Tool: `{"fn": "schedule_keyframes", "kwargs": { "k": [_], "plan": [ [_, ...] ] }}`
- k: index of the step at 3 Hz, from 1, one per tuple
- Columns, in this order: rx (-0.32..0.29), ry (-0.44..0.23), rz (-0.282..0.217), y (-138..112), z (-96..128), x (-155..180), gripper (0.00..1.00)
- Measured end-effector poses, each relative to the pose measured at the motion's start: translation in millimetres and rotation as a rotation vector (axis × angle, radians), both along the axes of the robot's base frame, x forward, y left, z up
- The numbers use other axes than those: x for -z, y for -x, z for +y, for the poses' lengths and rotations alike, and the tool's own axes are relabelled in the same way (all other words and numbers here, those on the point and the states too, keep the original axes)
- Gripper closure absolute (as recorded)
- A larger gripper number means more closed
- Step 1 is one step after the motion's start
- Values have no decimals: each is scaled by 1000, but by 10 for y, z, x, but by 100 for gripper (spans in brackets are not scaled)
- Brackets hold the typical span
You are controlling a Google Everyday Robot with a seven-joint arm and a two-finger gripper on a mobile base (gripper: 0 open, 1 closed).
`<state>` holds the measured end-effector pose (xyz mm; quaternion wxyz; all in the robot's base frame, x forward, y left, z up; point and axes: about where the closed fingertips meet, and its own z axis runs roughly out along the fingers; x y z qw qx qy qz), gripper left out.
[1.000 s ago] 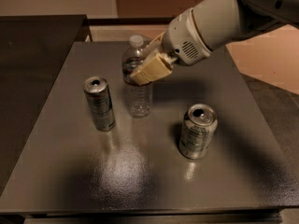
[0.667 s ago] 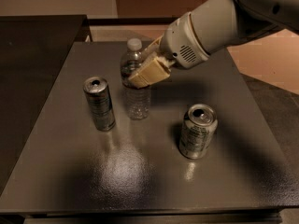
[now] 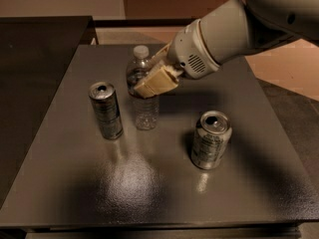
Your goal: Move water bottle near redbull can
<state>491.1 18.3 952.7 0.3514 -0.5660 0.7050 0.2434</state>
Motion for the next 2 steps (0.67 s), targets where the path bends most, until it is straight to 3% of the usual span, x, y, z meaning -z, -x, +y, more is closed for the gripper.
{"fn": "schedule_keyframes", "kwargs": {
  "k": [2],
  "plan": [
    [21, -7, -17, -7, -11, 107, 12]
  ]
}}
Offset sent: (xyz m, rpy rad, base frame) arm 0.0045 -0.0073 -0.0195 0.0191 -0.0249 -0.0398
